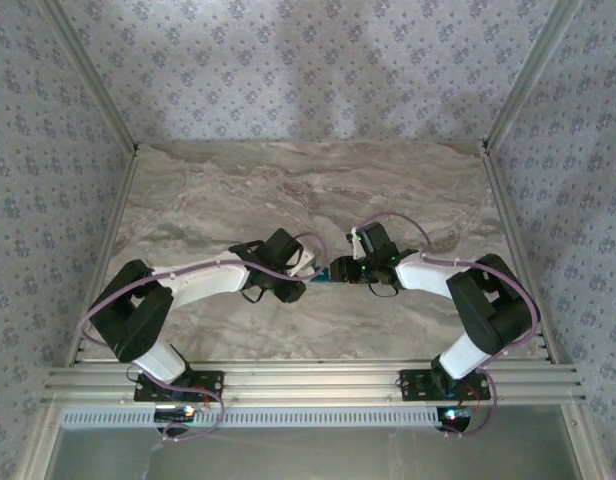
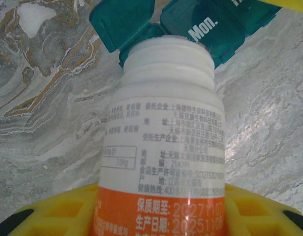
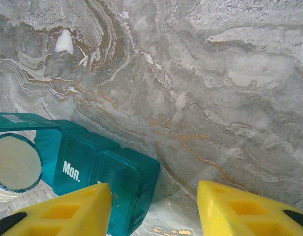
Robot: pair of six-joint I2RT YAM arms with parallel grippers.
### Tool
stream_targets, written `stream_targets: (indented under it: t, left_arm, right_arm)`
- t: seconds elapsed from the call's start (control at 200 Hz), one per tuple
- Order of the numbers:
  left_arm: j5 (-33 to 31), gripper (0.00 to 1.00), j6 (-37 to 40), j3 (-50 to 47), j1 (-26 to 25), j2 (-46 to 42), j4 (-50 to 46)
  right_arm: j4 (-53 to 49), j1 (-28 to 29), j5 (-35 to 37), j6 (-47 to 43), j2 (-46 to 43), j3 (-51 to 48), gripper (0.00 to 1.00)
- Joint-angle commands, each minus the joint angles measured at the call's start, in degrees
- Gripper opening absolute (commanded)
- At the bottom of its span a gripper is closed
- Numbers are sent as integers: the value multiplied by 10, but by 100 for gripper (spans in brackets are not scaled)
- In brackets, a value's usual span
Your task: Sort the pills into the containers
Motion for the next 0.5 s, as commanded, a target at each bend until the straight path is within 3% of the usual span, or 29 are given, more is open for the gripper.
stream_targets:
  t: [0.0, 0.495]
  left_arm:
    - [-11, 0, 12, 25, -5, 11, -21]
    - [-22, 0, 19, 51, -5, 34, -52]
  right_arm:
    - [-14, -3, 0, 1, 13, -8, 50]
    - [-13, -3, -1, 1, 13, -9, 50]
